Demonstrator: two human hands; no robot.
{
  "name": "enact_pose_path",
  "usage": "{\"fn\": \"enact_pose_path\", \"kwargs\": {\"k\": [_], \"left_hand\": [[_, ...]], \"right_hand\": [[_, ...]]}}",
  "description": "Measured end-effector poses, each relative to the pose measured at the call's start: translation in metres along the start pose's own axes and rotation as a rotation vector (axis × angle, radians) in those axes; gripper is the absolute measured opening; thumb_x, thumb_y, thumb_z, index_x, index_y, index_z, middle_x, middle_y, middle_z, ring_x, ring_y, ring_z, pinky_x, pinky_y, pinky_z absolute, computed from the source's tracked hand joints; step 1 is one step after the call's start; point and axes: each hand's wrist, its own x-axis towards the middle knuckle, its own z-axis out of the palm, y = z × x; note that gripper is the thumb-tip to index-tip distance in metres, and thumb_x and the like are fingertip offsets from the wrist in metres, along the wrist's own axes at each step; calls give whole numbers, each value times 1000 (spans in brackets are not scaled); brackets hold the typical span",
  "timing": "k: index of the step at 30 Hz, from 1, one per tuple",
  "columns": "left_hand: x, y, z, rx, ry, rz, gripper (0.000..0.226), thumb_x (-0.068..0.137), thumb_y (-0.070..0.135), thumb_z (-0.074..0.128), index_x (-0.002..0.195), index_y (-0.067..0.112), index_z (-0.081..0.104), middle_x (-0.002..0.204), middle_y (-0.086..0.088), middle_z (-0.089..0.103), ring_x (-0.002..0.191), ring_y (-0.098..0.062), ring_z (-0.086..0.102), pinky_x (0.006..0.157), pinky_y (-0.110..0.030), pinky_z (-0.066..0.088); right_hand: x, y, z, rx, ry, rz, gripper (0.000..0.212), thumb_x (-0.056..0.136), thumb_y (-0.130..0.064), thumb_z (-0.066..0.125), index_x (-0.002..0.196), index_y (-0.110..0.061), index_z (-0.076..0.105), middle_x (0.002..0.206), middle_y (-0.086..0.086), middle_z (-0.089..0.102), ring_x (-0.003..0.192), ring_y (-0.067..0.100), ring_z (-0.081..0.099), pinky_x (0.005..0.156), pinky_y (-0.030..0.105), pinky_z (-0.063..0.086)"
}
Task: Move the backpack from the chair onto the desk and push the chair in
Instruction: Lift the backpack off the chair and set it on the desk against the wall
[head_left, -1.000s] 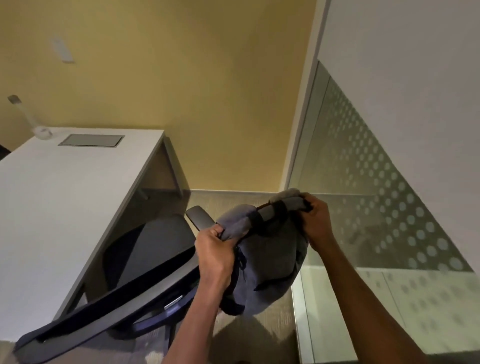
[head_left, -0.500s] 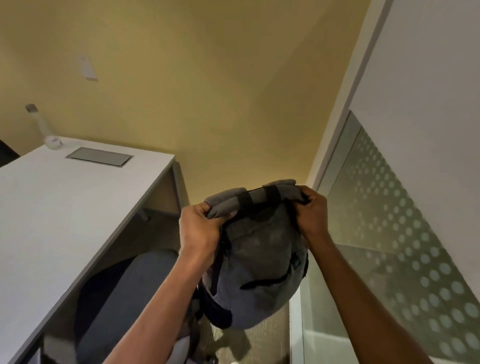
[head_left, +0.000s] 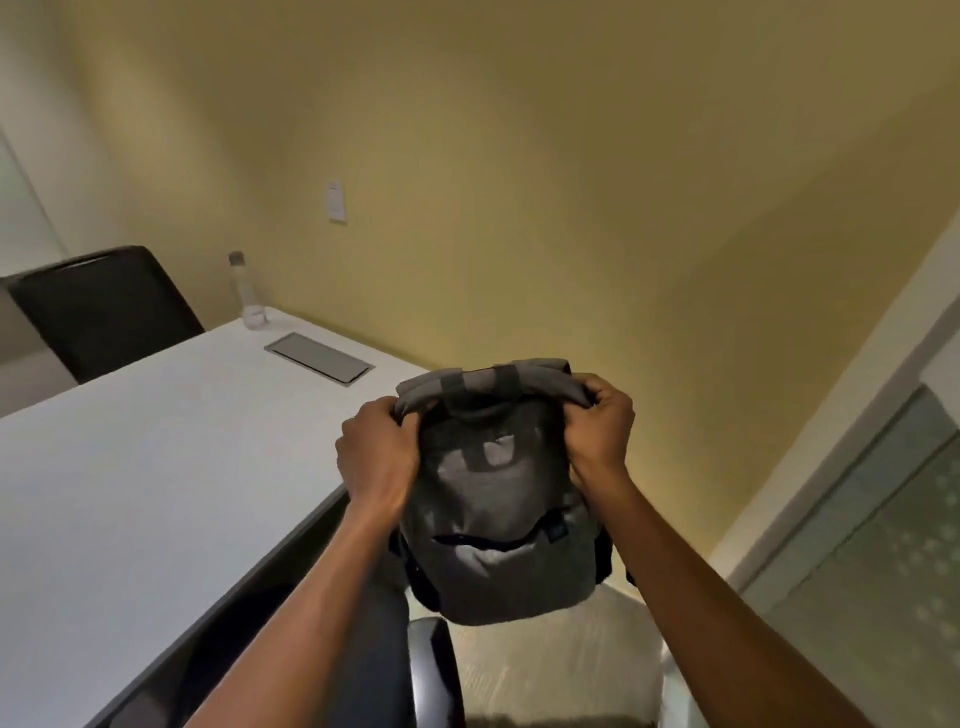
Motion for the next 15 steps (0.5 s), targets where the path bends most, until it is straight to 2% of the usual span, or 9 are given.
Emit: {"fn": "enact_pose_path", "kwargs": {"k": [3,5,9,11,13,15], "left_hand": [[74,-8,33,-16,59,-87,20,100,15,62,108,11,80,101,-16,78,91,-38,70,79,-39,47],[101,-9,46,-15,52,-102,20,99,12,63,107,12,81,98,-14,77,93,-37,70,79,-37,46],[190,-3,89,10,113,-123,20,100,12,65,109,12,82,107,-17,80,89,-32,65,81,-38,48],[238,-3,103,42,128,-107,19,100,13,65,107,12,83,108,-18,80,89,-34,65,81,-39,49],[280,0,113,92,151,-98,20,99,11,65,107,12,83,108,-19,80,97,-41,69,82,-39,48],[318,4,121,121,172,-83,21,100,9,64,110,10,82,108,-20,80,101,-42,69,84,-41,47]], "right_hand": [[61,27,59,-19,-86,7,26,85,15,61,94,-1,79,89,14,77,81,21,69,70,25,55],[84,38,76,-24,-95,52,26,84,16,61,92,-2,78,86,12,76,79,21,68,73,30,55],[167,71,134,1,-162,88,27,82,17,61,83,-5,75,76,6,72,69,11,60,63,17,51],[204,84,166,36,-178,98,24,81,16,62,79,-5,73,75,10,71,67,13,58,62,23,50],[236,94,196,59,-191,112,24,81,16,61,74,-6,70,71,8,68,65,10,53,62,28,47],[263,99,225,78,-209,109,31,80,17,59,67,-11,62,64,-1,58,58,-2,44,58,20,40]]}}
